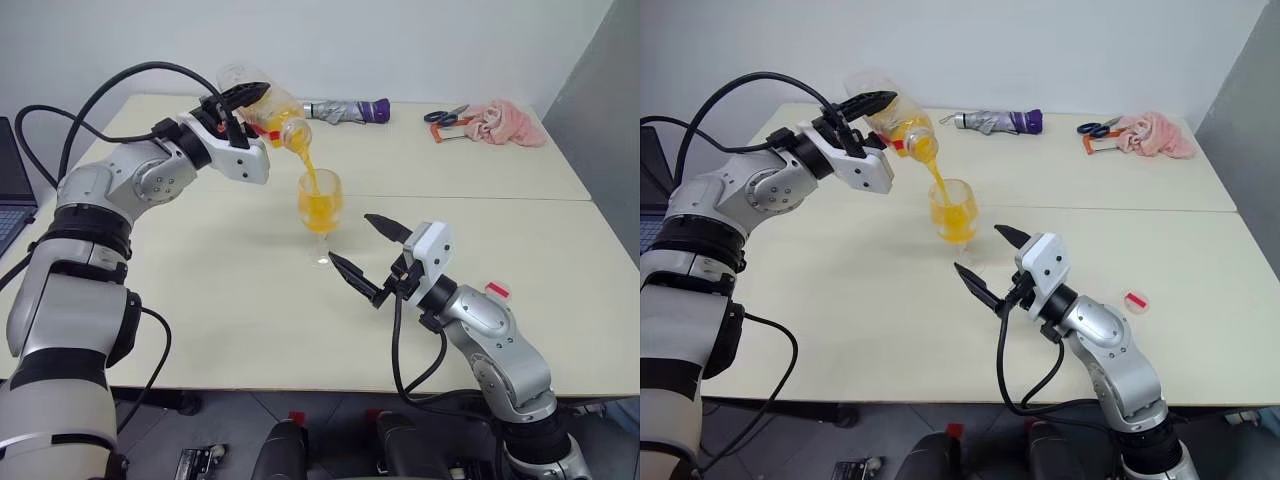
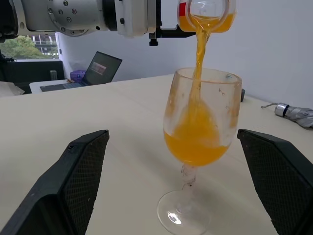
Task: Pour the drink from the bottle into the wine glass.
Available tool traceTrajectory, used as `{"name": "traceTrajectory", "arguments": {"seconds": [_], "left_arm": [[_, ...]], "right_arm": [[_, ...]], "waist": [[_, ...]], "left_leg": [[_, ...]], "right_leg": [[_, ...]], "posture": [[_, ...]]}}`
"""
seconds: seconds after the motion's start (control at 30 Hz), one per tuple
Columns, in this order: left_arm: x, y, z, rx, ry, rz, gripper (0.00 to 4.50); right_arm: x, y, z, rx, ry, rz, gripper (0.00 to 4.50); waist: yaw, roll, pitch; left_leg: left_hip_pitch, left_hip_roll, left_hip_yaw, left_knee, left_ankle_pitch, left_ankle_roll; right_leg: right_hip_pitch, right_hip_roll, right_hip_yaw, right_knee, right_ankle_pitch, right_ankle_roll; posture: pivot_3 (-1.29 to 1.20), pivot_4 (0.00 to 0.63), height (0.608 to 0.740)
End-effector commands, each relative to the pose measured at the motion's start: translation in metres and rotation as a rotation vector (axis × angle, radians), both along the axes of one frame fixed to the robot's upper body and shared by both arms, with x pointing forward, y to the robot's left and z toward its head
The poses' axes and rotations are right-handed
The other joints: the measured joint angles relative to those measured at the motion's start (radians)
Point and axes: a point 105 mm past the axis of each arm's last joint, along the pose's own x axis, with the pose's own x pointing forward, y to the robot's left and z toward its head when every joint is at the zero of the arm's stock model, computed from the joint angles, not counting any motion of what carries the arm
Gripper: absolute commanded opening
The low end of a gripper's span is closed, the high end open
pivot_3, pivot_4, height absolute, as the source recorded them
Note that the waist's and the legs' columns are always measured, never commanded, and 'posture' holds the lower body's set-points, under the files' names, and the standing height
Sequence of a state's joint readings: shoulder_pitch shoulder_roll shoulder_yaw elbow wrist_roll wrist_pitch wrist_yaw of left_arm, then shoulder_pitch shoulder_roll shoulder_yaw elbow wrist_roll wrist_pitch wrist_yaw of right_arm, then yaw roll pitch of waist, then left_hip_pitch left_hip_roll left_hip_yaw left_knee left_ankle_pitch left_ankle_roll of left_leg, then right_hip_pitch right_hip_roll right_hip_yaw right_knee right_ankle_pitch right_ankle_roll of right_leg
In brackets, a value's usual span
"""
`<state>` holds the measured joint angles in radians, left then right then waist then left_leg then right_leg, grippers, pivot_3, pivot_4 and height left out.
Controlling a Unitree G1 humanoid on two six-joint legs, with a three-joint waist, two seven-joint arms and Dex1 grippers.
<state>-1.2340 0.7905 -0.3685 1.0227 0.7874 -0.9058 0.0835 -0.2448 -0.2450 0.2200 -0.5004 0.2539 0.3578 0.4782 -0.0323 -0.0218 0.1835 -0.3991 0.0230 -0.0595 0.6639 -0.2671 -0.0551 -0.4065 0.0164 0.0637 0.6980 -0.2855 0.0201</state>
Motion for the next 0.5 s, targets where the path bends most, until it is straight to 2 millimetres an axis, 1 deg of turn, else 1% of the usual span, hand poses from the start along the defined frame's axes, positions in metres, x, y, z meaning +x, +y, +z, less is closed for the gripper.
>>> {"name": "traceTrajectory", "arguments": {"seconds": [0.03, 0.5], "left_arm": [[-0.0058, -0.0026, 0.0272, -0.010, -0.084, -0.019, 1.71], [-0.0059, -0.0048, 0.0287, 0.001, -0.093, -0.025, 1.71]], "right_arm": [[-0.0048, 0.0012, 0.0103, 0.017, -0.049, 0.005, 4.50], [-0.0047, 0.0016, 0.0091, 0.014, -0.045, 0.006, 4.50]], "waist": [[0.000, 0.000, 0.000], [0.000, 0.000, 0.000]], "left_leg": [[0.000, 0.000, 0.000, 0.000, 0.000, 0.000], [0.000, 0.000, 0.000, 0.000, 0.000, 0.000]], "right_leg": [[0.000, 0.000, 0.000, 0.000, 0.000, 0.000], [0.000, 0.000, 0.000, 0.000, 0.000, 0.000]], "posture": [[0.00, 0.150, 0.740], [0.00, 0.150, 0.740]]}}
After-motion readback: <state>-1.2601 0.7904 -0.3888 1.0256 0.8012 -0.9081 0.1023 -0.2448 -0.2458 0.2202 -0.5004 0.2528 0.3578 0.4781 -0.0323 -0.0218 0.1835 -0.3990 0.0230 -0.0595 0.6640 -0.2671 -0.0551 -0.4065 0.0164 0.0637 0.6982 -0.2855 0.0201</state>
